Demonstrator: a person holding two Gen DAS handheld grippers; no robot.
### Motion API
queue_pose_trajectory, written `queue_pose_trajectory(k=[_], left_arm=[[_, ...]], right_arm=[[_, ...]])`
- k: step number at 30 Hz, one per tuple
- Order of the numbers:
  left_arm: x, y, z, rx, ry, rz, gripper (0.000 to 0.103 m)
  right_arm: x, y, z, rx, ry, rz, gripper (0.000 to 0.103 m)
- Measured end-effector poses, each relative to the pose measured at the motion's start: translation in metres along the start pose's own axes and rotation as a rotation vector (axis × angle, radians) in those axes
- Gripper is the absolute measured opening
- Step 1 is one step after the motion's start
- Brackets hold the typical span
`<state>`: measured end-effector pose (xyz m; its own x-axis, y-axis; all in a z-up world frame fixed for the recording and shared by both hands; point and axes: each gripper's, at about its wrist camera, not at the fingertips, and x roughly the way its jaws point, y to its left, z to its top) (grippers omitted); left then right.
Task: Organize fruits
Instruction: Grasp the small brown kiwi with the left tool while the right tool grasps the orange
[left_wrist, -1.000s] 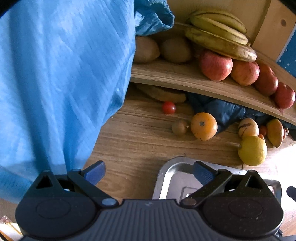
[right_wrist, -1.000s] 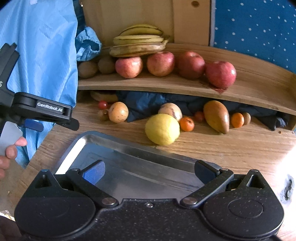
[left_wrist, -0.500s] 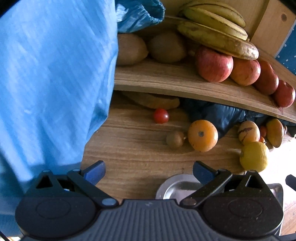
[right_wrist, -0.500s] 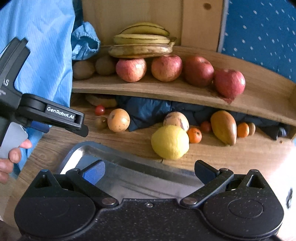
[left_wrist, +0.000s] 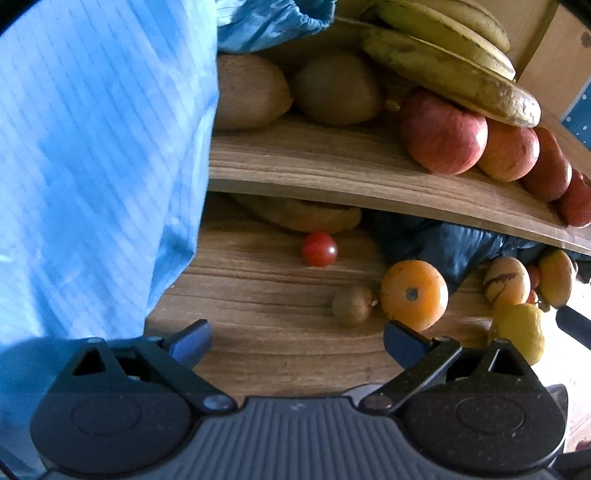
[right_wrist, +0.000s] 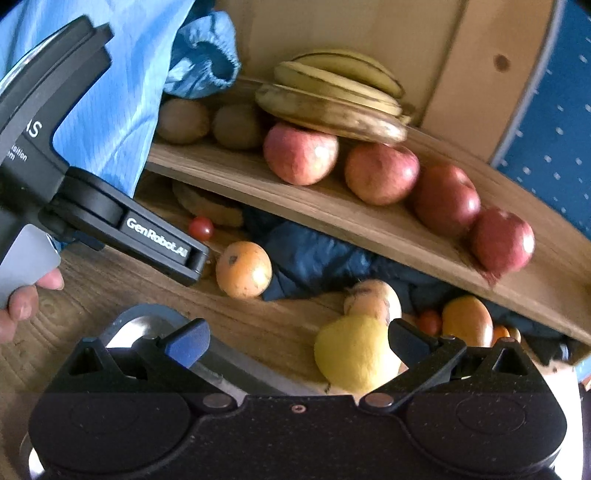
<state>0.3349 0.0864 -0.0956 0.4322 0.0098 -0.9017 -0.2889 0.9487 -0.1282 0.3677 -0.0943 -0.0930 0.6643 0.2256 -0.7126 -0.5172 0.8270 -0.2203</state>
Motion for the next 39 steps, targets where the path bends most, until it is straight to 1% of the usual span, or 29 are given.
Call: queue_pose_trajectory(k=[4,11,14,16,20,21,25,28,30,35,39], left_arm=[[0.006,-0.002,0.003,0.000,0.002,-0.018,0.096],[0.013,0.001,0.008,0.002,0.008,-0.050,0.088],[0.015,0.003,0.009,0.001,0.004,-0.070,0.083],[0.014,0.005,0.010,-0.001,0.002,-0.086,0.079],[0.015,0.003,0.012,-0.003,-0.001,-0.120,0.069],[0.014,0.002,0.012,-0.004,-0.001,-0.129,0.065],[0.014,0.001,0.012,-0.006,-0.002,-0.154,0.056],[0.013,0.000,0.011,-0.007,-0.002,-0.173,0.049],[0.008,0.004,0.012,-0.005,-0.001,-0.189,0.042],[0.008,0.003,0.013,-0.007,0.001,-0.205,0.037],[0.012,0.005,0.015,-0.015,0.014,-0.214,0.035]], right_arm=[[0.009,0.007,0.007,-0.043,-0.006,-0.005,0.097],[0.024,0.015,0.016,-0.101,-0.006,0.014,0.093],[0.029,0.021,0.018,-0.127,-0.007,0.028,0.088],[0.033,0.024,0.018,-0.143,-0.006,0.038,0.083],[0.037,0.030,0.018,-0.161,-0.007,0.044,0.077],[0.039,0.031,0.019,-0.166,-0.007,0.043,0.074],[0.042,0.033,0.019,-0.178,-0.005,0.038,0.066],[0.044,0.034,0.019,-0.182,-0.008,0.039,0.063],[0.045,0.035,0.019,-0.185,-0.009,0.040,0.061],[0.050,0.038,0.020,-0.200,-0.009,0.049,0.061],[0.055,0.039,0.022,-0.214,-0.008,0.053,0.057]])
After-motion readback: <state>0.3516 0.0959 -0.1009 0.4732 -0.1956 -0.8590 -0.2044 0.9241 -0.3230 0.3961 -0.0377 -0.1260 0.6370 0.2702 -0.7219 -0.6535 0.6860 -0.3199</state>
